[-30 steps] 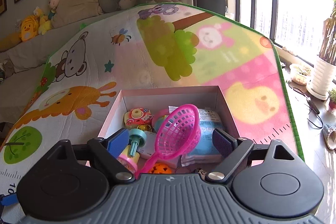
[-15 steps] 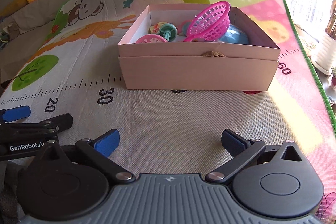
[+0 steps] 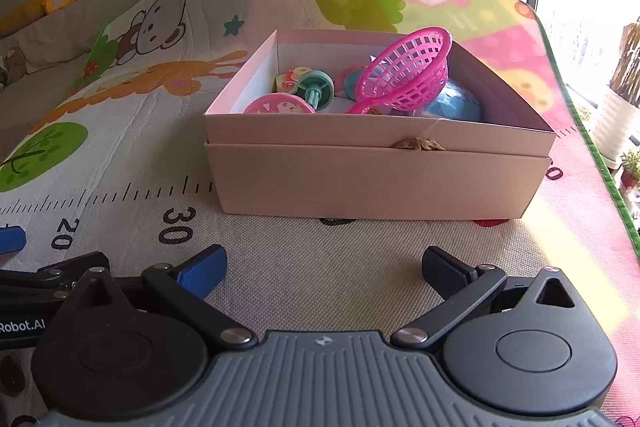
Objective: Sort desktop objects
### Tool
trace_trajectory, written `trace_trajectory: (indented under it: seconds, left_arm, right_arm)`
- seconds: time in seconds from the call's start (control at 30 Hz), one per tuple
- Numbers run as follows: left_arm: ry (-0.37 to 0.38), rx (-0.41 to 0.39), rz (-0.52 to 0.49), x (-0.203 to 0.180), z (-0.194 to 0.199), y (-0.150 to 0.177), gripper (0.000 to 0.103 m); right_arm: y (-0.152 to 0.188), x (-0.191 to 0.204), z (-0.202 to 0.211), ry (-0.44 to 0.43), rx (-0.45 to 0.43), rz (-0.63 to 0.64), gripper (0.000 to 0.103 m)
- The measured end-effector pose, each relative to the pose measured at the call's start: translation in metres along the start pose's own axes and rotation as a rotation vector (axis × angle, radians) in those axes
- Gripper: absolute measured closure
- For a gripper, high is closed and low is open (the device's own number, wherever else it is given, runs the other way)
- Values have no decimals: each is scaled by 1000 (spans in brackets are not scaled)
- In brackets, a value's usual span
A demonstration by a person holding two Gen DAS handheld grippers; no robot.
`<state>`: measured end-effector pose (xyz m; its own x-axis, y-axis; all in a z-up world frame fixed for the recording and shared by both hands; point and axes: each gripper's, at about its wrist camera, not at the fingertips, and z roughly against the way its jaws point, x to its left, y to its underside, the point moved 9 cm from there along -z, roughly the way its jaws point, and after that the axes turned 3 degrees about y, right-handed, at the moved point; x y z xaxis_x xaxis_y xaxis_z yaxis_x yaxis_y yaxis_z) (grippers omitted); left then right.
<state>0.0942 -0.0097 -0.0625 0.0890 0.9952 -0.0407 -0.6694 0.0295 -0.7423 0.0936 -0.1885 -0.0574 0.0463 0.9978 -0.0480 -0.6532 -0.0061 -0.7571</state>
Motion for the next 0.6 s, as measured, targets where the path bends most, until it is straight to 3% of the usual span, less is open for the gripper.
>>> trace_trajectory:
  seconds: [0.6]
  left_arm:
    - [1, -2, 3, 0, 0, -1, 0]
  right_arm:
    - [0, 1, -1, 2, -13, -7, 0]
